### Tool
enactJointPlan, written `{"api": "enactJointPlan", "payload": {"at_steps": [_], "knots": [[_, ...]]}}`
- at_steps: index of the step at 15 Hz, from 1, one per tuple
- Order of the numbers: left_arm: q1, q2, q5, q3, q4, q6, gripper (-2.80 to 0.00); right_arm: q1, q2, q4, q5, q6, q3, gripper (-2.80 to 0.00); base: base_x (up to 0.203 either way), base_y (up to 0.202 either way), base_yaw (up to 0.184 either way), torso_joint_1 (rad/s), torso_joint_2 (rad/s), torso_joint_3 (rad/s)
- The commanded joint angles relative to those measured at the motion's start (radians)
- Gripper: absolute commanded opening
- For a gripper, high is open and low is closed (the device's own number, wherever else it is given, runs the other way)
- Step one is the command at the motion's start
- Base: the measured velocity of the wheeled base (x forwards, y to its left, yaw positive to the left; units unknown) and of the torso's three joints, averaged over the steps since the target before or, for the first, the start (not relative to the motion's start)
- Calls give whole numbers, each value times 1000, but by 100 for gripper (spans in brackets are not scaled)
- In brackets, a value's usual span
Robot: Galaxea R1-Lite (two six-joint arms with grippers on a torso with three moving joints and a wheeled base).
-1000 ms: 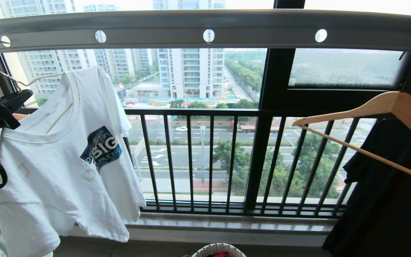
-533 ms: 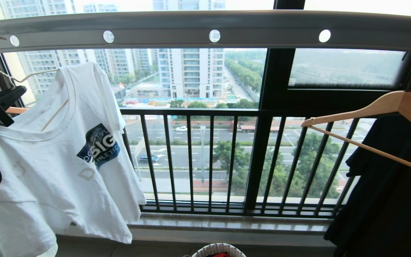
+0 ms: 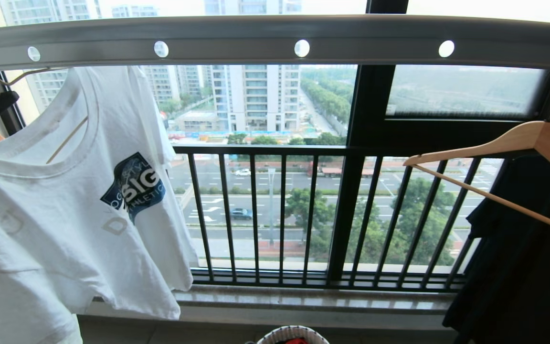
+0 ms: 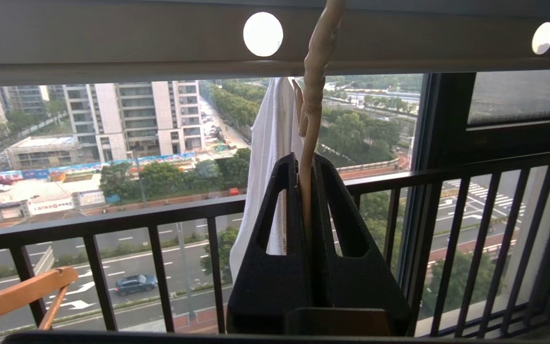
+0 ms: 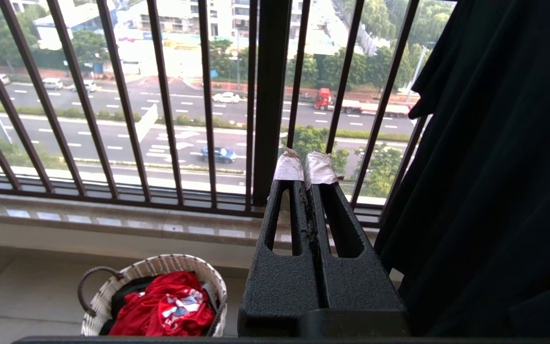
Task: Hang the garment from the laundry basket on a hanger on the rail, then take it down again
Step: Take the clothes off the clothes rack
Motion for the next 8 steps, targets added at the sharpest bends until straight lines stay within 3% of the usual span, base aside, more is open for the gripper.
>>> {"api": "enactJointPlan", "payload": {"at_steps": [1,5,7,8], "knots": [[16,-134,-140,-1,104,-61,-280,0,0,0,0,-1,0,-280,0,0,0,0,0,0],[25,-286,-401,-63,516,-77,-280,0,0,0,0,-1,0,-280,0,0,0,0,0,0],[12,-309,-480,-76,575,-78,-280,0,0,0,0,-1,0,-280,0,0,0,0,0,0],[-3,-311,-489,-75,576,-78,-280,0,0,0,0,-1,0,-280,0,0,0,0,0,0]]}}
